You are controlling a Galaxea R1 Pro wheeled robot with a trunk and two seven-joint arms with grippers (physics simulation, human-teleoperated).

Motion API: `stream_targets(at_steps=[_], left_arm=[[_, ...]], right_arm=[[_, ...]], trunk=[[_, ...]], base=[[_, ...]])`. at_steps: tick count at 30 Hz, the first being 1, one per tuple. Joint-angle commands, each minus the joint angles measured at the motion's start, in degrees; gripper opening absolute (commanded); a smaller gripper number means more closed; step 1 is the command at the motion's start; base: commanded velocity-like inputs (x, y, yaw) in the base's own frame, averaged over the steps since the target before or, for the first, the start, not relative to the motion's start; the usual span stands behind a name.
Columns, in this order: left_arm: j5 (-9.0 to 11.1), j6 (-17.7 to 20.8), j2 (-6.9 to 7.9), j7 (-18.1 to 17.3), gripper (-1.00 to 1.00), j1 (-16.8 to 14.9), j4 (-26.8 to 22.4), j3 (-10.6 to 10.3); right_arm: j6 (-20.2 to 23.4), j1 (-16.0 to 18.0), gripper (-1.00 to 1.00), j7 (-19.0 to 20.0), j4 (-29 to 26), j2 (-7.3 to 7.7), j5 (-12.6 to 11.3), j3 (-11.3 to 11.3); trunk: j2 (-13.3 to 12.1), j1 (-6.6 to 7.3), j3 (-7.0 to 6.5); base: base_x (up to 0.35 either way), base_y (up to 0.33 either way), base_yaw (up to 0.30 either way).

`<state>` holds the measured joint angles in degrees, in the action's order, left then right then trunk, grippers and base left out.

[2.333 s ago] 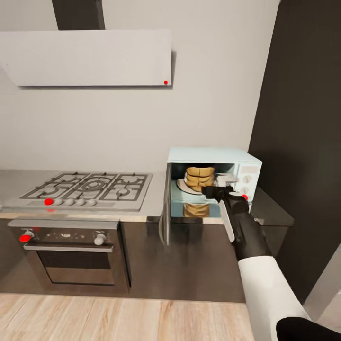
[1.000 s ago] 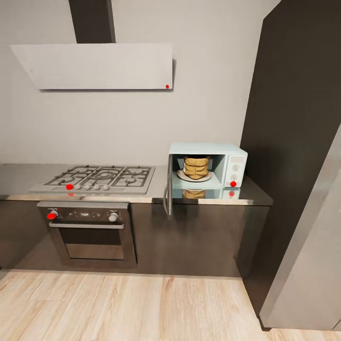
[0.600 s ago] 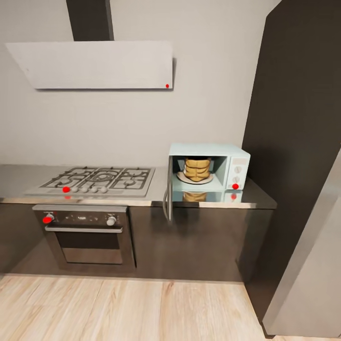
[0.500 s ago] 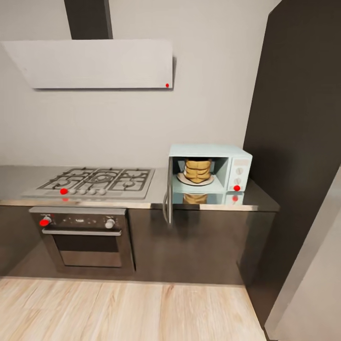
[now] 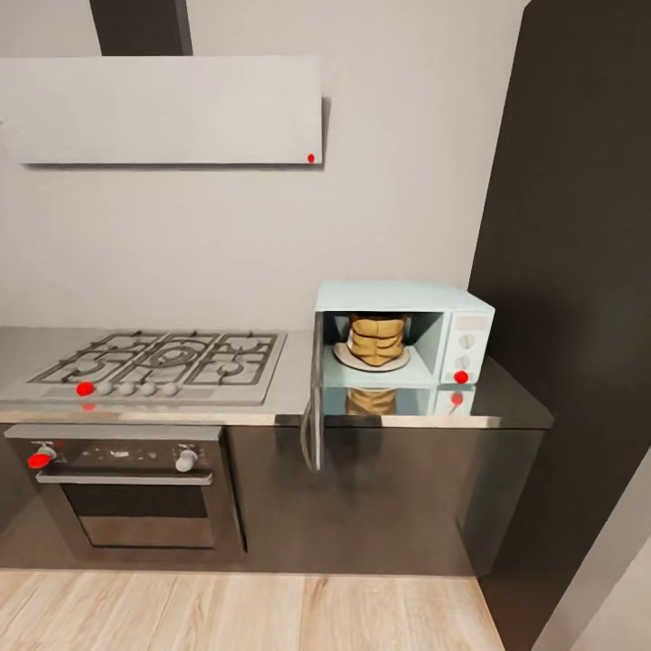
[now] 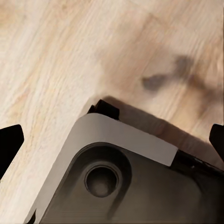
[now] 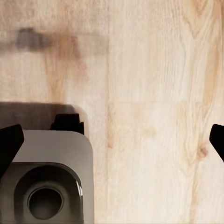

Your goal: In the kitchen, take the popcorn bag from the countertop, put it into the microwave, and heat it until the popcorn is cooked so the cooked popcorn ends up inside the bag.

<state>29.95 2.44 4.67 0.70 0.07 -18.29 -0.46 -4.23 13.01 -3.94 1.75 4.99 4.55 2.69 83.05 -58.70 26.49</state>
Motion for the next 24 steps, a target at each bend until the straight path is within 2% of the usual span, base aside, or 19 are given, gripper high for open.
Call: stream_targets(at_steps=[1,5,8,9,10,11,12,14,16,17,19,21,24], left_arm=[[0.33,0.27,0.02,0.08,1.0,0.02,-1.06,-0.02],[-0.03,0.39,0.07,0.05,1.0,0.02,-6.29,-0.06],[-0.17,0.46,0.08,-0.06,1.0,0.02,-7.45,-0.06],[-0.37,0.91,0.64,-0.22,1.0,0.02,-16.85,-0.06],[-0.68,1.78,0.72,-0.24,1.0,-0.06,-20.54,-0.06],[-1.84,4.51,0.79,-0.25,1.0,-0.27,-25.75,-0.06],[-3.93,9.83,0.8,-0.2,1.0,-1.82,-29.99,-0.03],[-7.09,21.26,0.36,-0.23,1.0,-9.65,-34.16,0.01],[-7.85,26.37,-0.59,-0.21,1.0,-17.04,-35.34,0.04],[-7.91,27.4,-1.12,-0.23,1.0,-19.89,-35.52,0.03],[-8.02,29.83,-3.28,-0.25,1.0,-28.45,-35.41,0.03],[-8.18,32.53,-4.73,-0.26,1.0,-33.16,-35.62,0.03],[-8.26,37.73,-5.99,-0.13,1.0,-40.05,-35.89,0.02]], right_arm=[[-0.33,0.09,1.0,-0.19,0.19,-0.03,0.47,0.3],[-0.14,0.09,1.0,-0.19,0.19,-0.04,0.38,0.38],[-0.23,0.09,1.0,-0.19,0.19,0.01,0.3,0.39],[-0.25,0.09,1.0,-0.19,0.19,0.01,0.43,0.39],[-0.25,0.09,1.0,-0.16,0.19,0.01,0.47,0.39],[-0.25,0.09,1.0,-0.13,0.19,0.02,0.54,0.37],[-0.25,0.09,1.0,-0.12,0.19,0.0,0.59,0.34],[-0.27,0.09,1.0,-0.06,0.19,-0.11,0.69,0.31],[-0.26,0.09,1.0,0.09,0.19,-0.2,0.72,0.3],[-0.26,0.09,1.0,0.11,0.19,-0.22,0.72,0.32],[-0.32,0.09,1.0,0.15,0.19,-0.19,0.66,0.31],[-0.35,0.09,1.0,0.15,0.19,-0.23,0.69,0.31],[-0.41,0.09,1.0,0.16,0.19,-0.23,0.67,0.34]], trunk=[[0.03,-0.03,0.04],[0.03,-0.03,-0.07],[0.03,-0.03,-0.15],[0.03,-0.03,-0.16],[0.03,-0.03,-0.16],[0.03,-0.03,-0.16],[0.03,-0.03,-0.16],[0.03,-0.03,-0.16],[0.03,-0.03,-0.16],[0.03,-0.03,-0.17],[0.03,-0.03,-0.17],[0.03,-0.03,-0.17],[0.03,-0.03,-0.17]], base=[[0.326,0.0,-0.216],[0.326,0.0,-0.23],[0.163,0.0,-0.236],[0.007,0.0,-0.04],[0.005,0.0,-0.026],[0.002,0.0,-0.013],[0.001,0.0,-0.005],[0.0,0.0,-0.003],[0.0,0.0,-0.001],[0.0,0.0,0.0],[0.0,0.0,0.0],[0.0,0.0,0.0],[0.0,0.0,0.0]])
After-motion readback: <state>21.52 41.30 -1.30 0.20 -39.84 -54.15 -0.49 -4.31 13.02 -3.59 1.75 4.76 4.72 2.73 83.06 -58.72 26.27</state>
